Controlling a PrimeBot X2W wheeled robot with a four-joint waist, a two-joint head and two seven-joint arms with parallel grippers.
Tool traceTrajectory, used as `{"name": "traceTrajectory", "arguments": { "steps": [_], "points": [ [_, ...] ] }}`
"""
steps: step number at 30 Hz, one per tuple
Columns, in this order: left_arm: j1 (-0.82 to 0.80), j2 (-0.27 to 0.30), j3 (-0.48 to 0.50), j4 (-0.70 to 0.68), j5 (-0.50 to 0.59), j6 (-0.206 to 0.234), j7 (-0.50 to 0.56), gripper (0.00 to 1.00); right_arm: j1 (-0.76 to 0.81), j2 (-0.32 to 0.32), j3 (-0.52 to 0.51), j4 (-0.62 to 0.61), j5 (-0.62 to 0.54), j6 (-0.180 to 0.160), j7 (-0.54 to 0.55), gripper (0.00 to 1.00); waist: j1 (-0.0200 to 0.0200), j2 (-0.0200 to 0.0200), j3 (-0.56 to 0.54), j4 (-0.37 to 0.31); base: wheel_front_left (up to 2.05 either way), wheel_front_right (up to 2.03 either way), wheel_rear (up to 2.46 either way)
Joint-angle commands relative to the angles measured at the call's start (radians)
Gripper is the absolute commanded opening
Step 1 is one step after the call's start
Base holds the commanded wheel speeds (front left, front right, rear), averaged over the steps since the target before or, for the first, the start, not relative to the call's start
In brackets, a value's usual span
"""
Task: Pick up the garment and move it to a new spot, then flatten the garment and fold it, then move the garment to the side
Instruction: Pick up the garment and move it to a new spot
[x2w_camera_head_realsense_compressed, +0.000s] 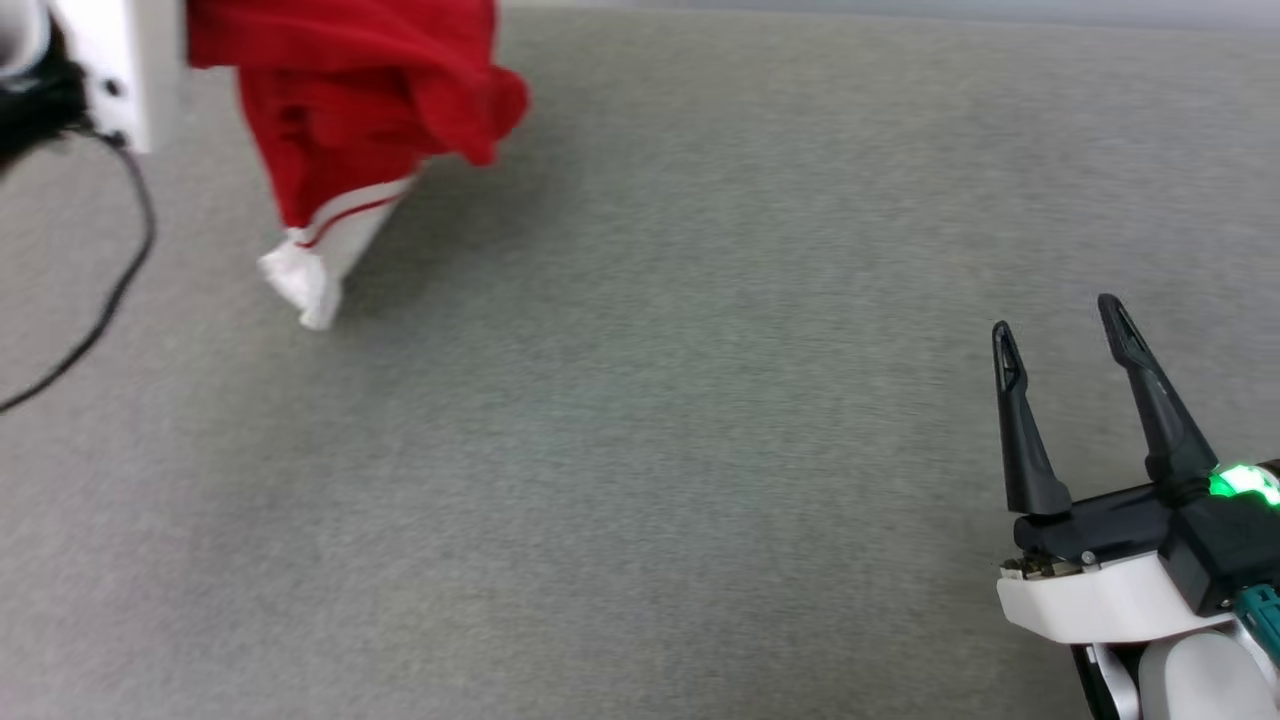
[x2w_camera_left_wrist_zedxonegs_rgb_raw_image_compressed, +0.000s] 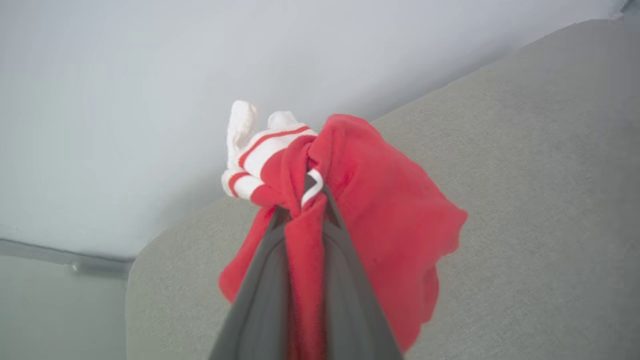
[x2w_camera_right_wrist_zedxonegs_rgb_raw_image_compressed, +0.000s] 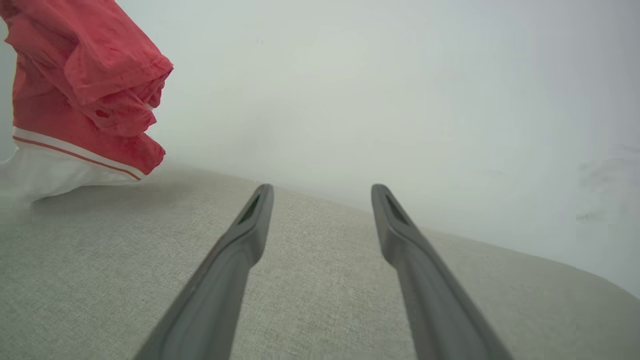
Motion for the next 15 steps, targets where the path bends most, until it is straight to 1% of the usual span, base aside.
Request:
{"name": "traceTrajectory", "arguments": {
  "steps": [1, 9, 15],
  "points": [
    [-0.013, -0.014, -0.01, -0.018, 0.006, 0.0, 0.007, 0.0, 0.007, 0.004, -0.003, 0.005, 0.009, -0.001, -0.002, 1.0, 0.0001, -0.0001, -0.029, -0.047, 0.0, 0.0, 0.0],
    [-0.041, -0.088, -0.069, -0.142, 0.011, 0.0, 0.041, 0.0, 0.009, 0.004, -0.001, 0.022, 0.064, -0.001, -0.002, 1.0, 0.0001, -0.0001, -0.039, -0.167, 0.0, 0.0, 0.0],
    [0.034, -0.157, -0.135, -0.2, 0.015, 0.001, 0.017, 0.0, -0.005, 0.004, -0.003, 0.025, 0.091, -0.001, -0.002, 1.0, 0.0001, -0.0001, -0.018, -0.231, 0.0, 0.0, 0.0]
  ]
}}
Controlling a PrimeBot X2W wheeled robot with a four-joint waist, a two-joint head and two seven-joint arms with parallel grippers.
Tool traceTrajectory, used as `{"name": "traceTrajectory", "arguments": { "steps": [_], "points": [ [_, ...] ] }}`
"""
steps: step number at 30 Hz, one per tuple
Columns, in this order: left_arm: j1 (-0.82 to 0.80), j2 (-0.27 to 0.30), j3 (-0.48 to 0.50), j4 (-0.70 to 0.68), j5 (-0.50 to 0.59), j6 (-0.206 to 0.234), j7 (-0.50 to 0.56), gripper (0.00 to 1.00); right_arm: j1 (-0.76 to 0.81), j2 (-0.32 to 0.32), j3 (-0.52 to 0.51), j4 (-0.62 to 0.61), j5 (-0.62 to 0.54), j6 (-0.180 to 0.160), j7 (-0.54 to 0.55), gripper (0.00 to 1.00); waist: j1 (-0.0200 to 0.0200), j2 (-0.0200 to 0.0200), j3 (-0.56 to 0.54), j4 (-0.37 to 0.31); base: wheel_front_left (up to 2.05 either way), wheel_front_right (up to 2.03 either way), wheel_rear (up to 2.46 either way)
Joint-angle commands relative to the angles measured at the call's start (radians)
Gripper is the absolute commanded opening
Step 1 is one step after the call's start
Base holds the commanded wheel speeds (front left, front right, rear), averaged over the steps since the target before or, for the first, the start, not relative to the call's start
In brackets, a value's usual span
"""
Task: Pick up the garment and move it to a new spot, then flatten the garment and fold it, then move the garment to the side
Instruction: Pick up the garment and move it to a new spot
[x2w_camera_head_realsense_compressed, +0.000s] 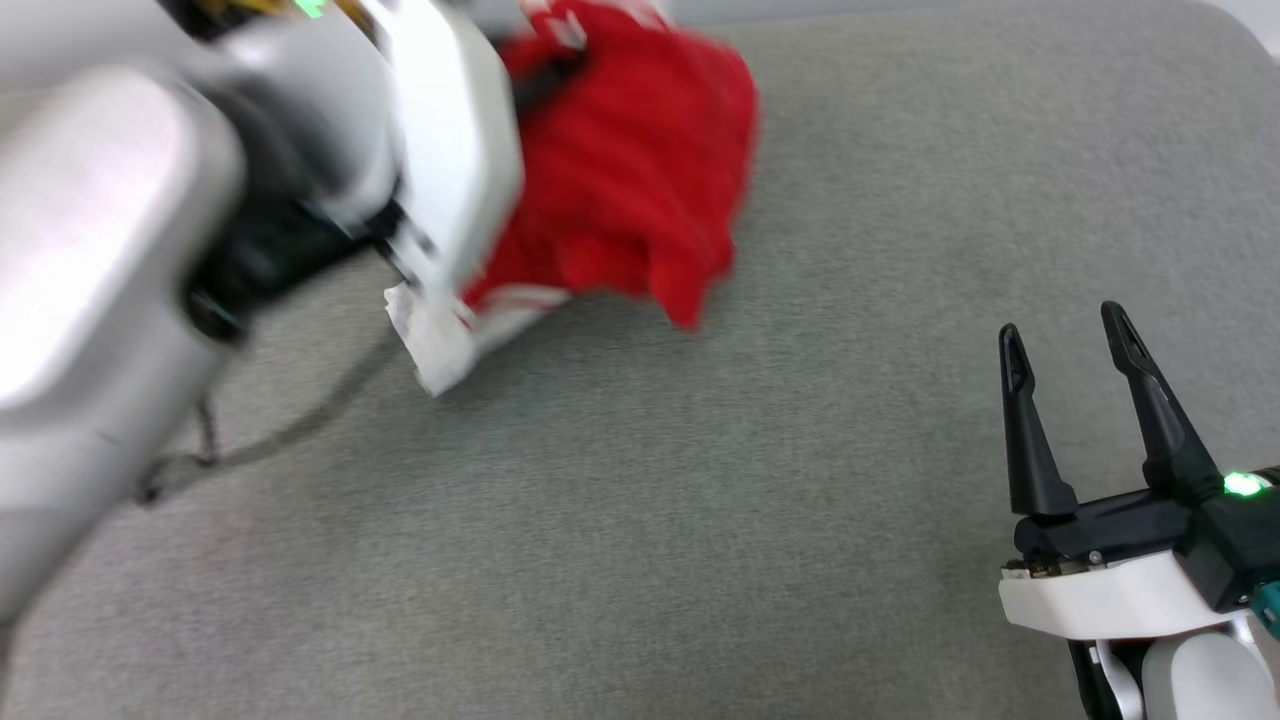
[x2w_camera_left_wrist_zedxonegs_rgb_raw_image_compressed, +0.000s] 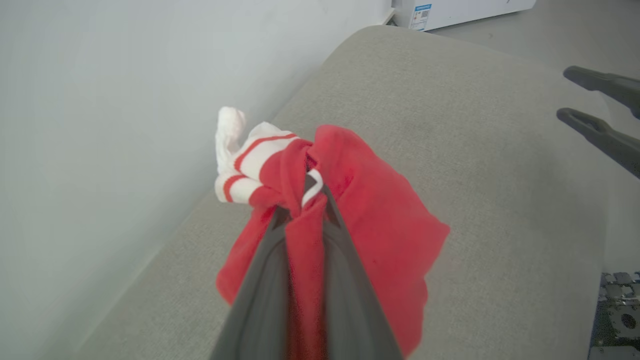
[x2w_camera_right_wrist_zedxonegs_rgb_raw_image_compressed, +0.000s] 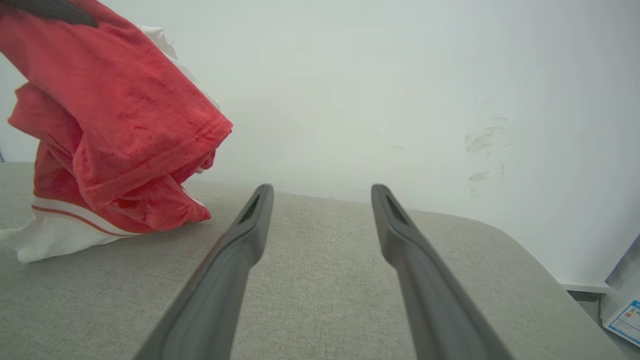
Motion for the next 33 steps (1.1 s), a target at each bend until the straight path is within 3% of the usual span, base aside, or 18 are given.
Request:
{"name": "traceTrajectory", "arguments": {
  "steps": [1, 7, 18, 24, 25, 26, 30, 33],
  "points": [
    [0.035, -0.01, -0.012, -0.003, 0.002, 0.001, -0.014, 0.0, -0.011, 0.003, 0.001, 0.001, 0.011, -0.001, -0.002, 1.0, 0.0001, 0.0, 0.016, -0.025, 0.0, 0.0, 0.0],
    [0.166, -0.088, -0.105, 0.036, -0.009, 0.001, -0.086, 0.0, -0.022, 0.003, -0.005, 0.002, 0.02, -0.001, -0.002, 1.0, 0.0001, 0.0, 0.04, -0.051, 0.0, 0.0, 0.0],
    [0.352, -0.222, -0.364, 0.156, -0.016, 0.0, -0.202, 0.0, -0.022, 0.003, -0.019, 0.016, 0.018, -0.001, -0.002, 1.0, 0.0001, 0.0, 0.052, -0.048, 0.0, 0.0, 0.0],
    [0.392, -0.278, -0.415, 0.201, -0.011, 0.0, -0.246, 0.0, -0.009, 0.003, -0.021, 0.025, 0.011, -0.001, -0.002, 1.0, 0.0001, 0.0, 0.03, -0.028, 0.0, 0.0, 0.0],
    [0.388, -0.286, -0.416, 0.208, -0.001, 0.0, -0.271, 0.19, -0.008, 0.003, -0.02, 0.028, 0.009, -0.001, -0.002, 1.0, 0.0001, 0.0, 0.024, -0.025, 0.0, 0.0, 0.0],
    [0.38, -0.297, -0.414, 0.215, 0.012, 0.0, -0.311, 1.0, -0.004, 0.003, -0.02, 0.029, 0.009, -0.001, -0.002, 1.0, 0.0001, 0.0, 0.017, -0.021, 0.0, 0.0, 0.0],
    [0.367, -0.326, -0.381, 0.235, 0.043, 0.0, -0.475, 1.0, 0.009, 0.003, -0.018, 0.036, -0.003, -0.001, -0.002, 1.0, 0.0001, 0.0, -0.017, -0.006, 0.0, 0.0, 0.0],
    [0.361, -0.338, -0.331, 0.251, 0.077, 0.033, -0.602, 1.0, 0.026, 0.003, -0.023, 0.045, -0.004, -0.001, -0.002, 1.0, 0.0001, 0.0, -0.043, 0.007, 0.0, 0.0, 0.0]
  ]
}}
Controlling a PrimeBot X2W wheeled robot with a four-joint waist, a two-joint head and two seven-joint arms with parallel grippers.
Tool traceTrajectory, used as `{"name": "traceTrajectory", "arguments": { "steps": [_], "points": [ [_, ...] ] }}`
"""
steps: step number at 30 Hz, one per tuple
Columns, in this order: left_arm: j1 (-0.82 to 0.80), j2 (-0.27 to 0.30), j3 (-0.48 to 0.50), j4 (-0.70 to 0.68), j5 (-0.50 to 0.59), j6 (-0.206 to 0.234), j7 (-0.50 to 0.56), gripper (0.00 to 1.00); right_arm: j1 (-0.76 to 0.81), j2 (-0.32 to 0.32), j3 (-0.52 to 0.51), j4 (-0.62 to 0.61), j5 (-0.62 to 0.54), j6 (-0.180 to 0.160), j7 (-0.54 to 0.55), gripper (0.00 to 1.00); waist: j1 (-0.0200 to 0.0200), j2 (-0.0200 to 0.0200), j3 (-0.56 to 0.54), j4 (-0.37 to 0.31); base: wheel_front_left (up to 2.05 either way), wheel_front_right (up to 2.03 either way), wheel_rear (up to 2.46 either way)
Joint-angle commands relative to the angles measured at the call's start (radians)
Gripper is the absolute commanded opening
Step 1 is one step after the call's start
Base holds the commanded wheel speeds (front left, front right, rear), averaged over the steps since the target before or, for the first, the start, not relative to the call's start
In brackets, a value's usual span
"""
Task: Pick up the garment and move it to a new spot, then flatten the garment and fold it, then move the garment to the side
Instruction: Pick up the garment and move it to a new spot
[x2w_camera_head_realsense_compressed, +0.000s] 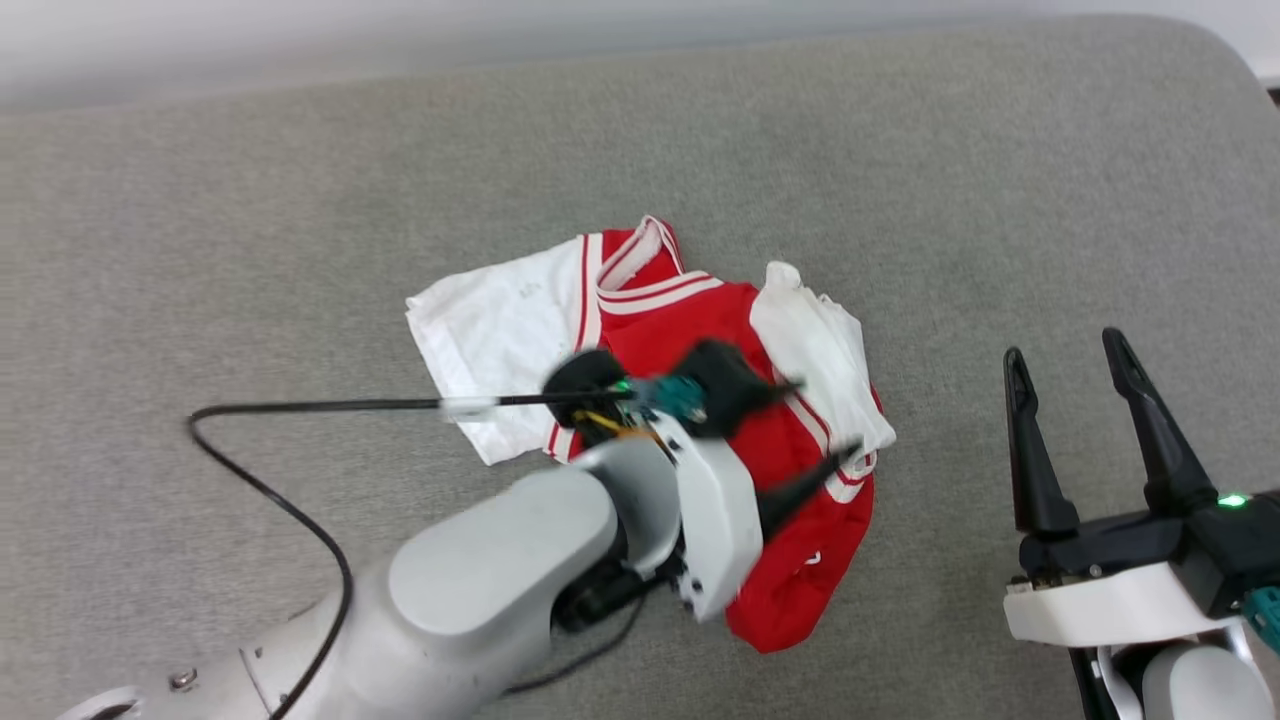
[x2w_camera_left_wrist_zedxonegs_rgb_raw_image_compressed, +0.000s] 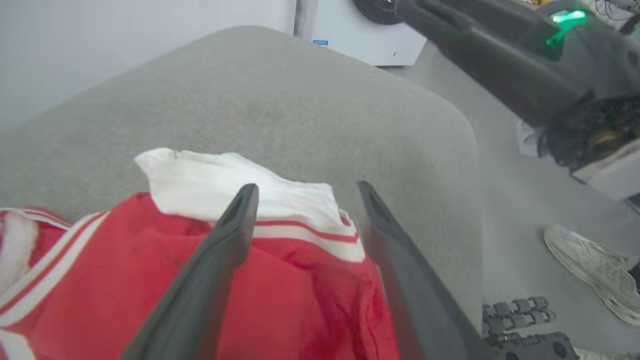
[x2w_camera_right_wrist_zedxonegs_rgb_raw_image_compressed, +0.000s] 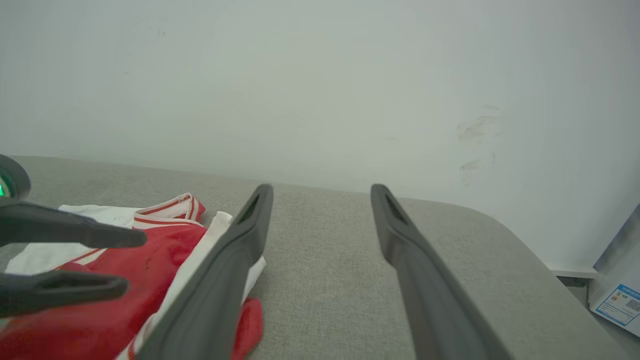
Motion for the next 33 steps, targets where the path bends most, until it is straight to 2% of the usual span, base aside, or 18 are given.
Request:
{"name": "traceTrajectory", "arguments": {
  "steps": [1, 5, 8, 9, 10, 11, 13, 18, 24, 27, 33],
  "points": [
    [-0.006, -0.002, 0.025, 0.007, 0.024, 0.028, -0.06, 1.0, 0.014, 0.002, -0.004, 0.007, 0.0, -0.001, -0.002, 1.0, 0.0001, -0.0001, -0.025, 0.016, 0.0, 0.0, 0.0],
    [0.008, 0.008, 0.09, 0.017, 0.083, 0.12, -0.217, 1.0, 0.033, 0.002, -0.004, 0.016, -0.002, -0.001, -0.002, 1.0, 0.0001, -0.0001, -0.055, 0.033, 0.0, 0.0, 0.0],
    [0.038, 0.031, 0.155, 0.027, 0.109, 0.208, -0.312, 1.0, 0.044, 0.002, -0.005, 0.017, -0.004, -0.001, -0.002, 1.0, 0.0001, -0.0001, -0.075, 0.047, 0.0, 0.0, 0.0],
    [0.038, 0.031, 0.155, 0.027, 0.109, 0.208, -0.312, 1.0, 0.044, 0.002, -0.005, 0.017, -0.004, -0.001, -0.002, 1.0, 0.0001, -0.0001, -0.075, 0.047, 0.0, 0.0, 0.0],
    [0.063, 0.047, 0.205, 0.022, 0.128, 0.268, -0.341, 1.0, 0.051, 0.002, -0.008, 0.018, -0.002, -0.001, -0.002, 1.0, 0.0001, -0.0001, -0.085, 0.056, 0.0, 0.0, 0.0],
    [0.079, 0.057, 0.235, 0.018, 0.137, 0.298, -0.348, 1.0, 0.052, 0.002, -0.007, 0.018, -0.002, -0.001, -0.002, 1.0, 0.0001, -0.0001, -0.088, 0.059, 0.0, 0.0, 0.0],
    [0.122, 0.076, 0.303, -0.007, 0.152, 0.346, -0.354, 1.0, 0.06, 0.002, -0.011, 0.018, -0.001, -0.001, -0.002, 1.0, 0.0001, -0.0001, -0.094, 0.069, 0.0, 0.0, 0.0],
    [0.279, 0.112, 0.528, -0.125, 0.276, 0.452, -0.354, 1.0, 0.069, 0.002, -0.019, 0.023, -0.001, -0.001, -0.002, 1.0, 0.0001, -0.0001, -0.104, 0.092, 0.0, 0.0, 0.0],
    [0.501, 0.112, 0.759, -0.206, 0.399, 0.501, -0.354, 1.0, 0.079, 0.002, -0.019, 0.031, -0.001, -0.001, -0.002, 1.0, 0.0001, -0.0001, -0.125, 0.108, 0.0, 0.0, 0.0],
    [0.569, 0.108, 0.806, -0.219, 0.449, 0.507, -0.354, 1.0, 0.083, 0.002, -0.02, 0.035, 0.001, -0.001, -0.002, 1.0, 0.0001, -0.0001, -0.132, 0.11, 0.0, 0.0, 0.0],
    [0.737, 0.06, 0.908, -0.269, 0.536, 0.478, -0.355, 1.0, 0.092, 0.002, -0.017, 0.044, 0.007, -0.001, -0.002, 1.0, 0.0001, -0.0001, -0.151, 0.109, 0.0, 0.0, 0.0]
  ]
}}
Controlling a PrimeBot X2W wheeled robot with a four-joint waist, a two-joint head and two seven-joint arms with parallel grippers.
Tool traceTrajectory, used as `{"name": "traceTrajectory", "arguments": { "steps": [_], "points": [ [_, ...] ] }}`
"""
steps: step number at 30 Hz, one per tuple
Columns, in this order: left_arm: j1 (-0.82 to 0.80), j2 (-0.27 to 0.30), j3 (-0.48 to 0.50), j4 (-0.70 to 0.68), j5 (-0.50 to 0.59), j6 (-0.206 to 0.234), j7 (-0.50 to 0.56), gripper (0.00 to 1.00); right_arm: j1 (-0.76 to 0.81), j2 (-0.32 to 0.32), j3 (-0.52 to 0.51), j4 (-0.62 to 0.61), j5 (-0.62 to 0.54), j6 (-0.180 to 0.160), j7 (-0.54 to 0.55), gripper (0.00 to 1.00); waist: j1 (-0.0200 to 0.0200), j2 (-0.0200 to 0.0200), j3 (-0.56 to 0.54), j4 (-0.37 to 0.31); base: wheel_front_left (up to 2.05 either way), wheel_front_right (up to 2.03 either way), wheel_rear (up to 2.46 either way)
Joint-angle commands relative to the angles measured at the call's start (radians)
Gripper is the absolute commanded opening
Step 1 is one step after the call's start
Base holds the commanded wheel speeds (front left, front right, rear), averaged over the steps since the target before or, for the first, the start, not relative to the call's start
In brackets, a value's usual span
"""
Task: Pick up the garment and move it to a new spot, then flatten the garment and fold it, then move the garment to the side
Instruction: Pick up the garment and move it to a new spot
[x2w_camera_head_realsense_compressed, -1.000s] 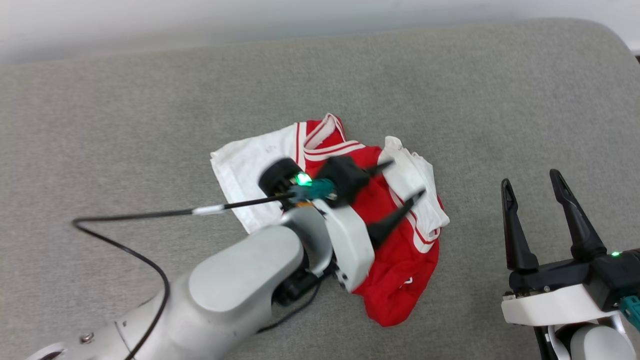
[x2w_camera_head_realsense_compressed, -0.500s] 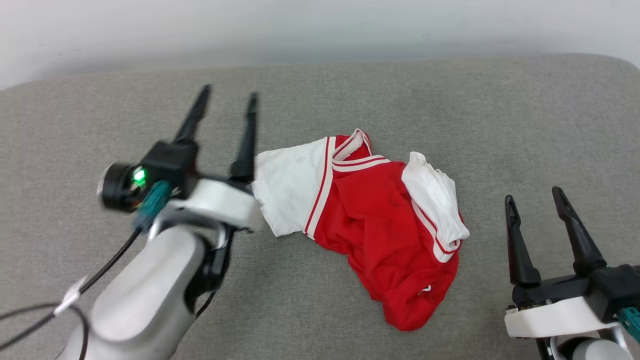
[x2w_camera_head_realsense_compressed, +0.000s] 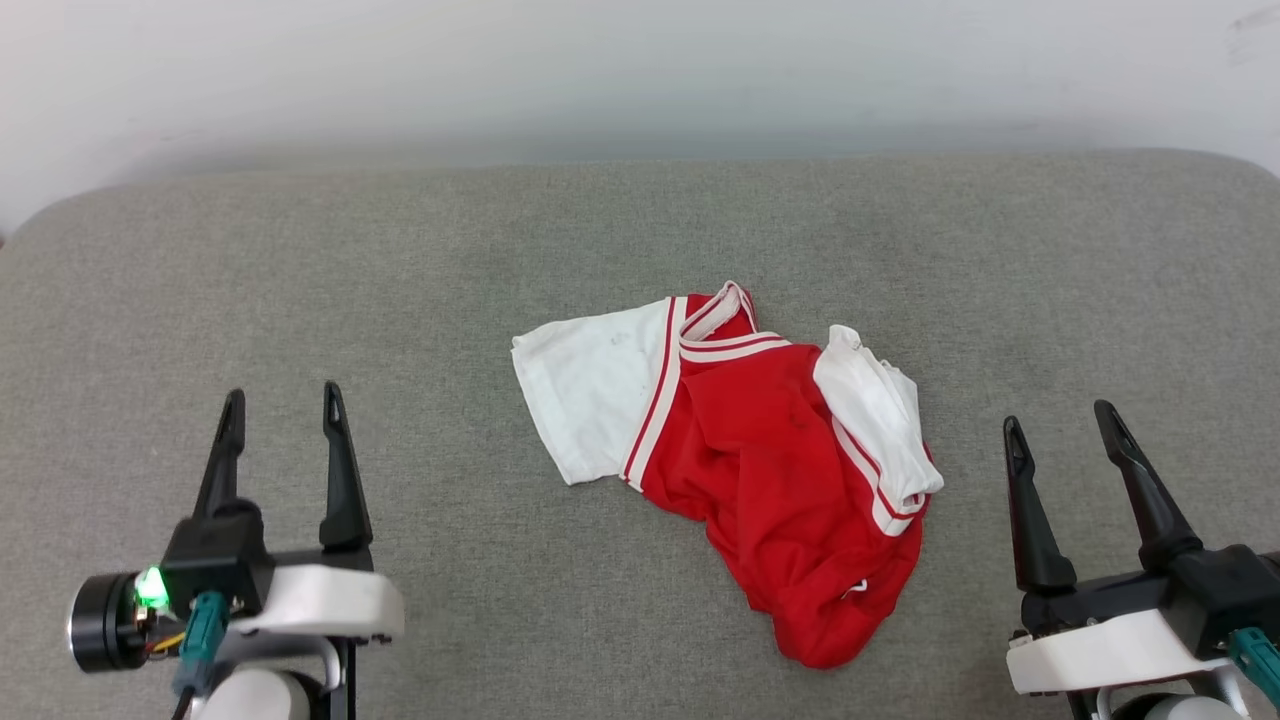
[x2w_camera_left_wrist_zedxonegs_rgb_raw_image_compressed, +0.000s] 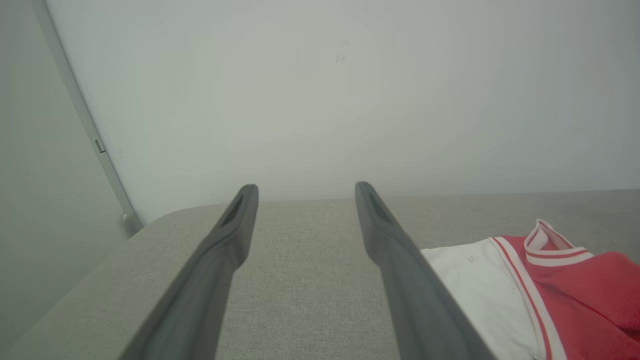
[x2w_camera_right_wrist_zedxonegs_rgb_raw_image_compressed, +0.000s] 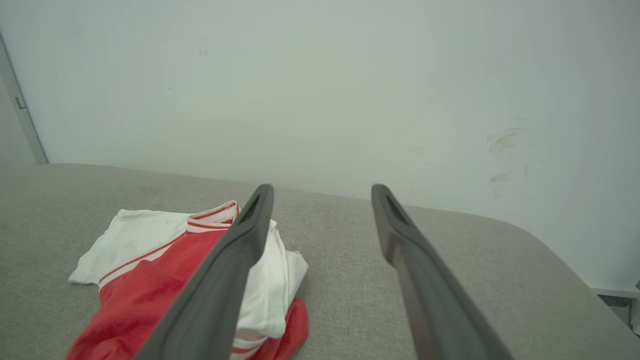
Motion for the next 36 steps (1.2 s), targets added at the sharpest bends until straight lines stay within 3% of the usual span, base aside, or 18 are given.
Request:
{"name": "traceTrajectory", "arguments": {
  "steps": [1, 17, 36],
  "points": [
    [0.019, -0.007, 0.012, -0.009, 0.015, -0.006, -0.002, 1.0, 0.008, 0.002, -0.003, 0.003, 0.01, -0.001, -0.002, 1.0, 0.0001, -0.0001, -0.003, -0.001, 0.0, 0.0, 0.0],
    [0.198, -0.168, 0.145, -0.006, 0.169, -0.148, -0.003, 1.0, 0.078, 0.002, 0.001, 0.069, 0.094, -0.001, -0.002, 1.0, 0.0001, -0.0001, -0.06, -0.024, 0.0, 0.0, 0.0],
    [0.263, -0.265, 0.233, 0.03, 0.231, -0.254, -0.003, 1.0, 0.109, 0.002, 0.009, 0.094, 0.1, -0.001, -0.002, 1.0, 0.0001, -0.0001, -0.097, -0.023, 0.0, 0.0, 0.0]
  ]
}}
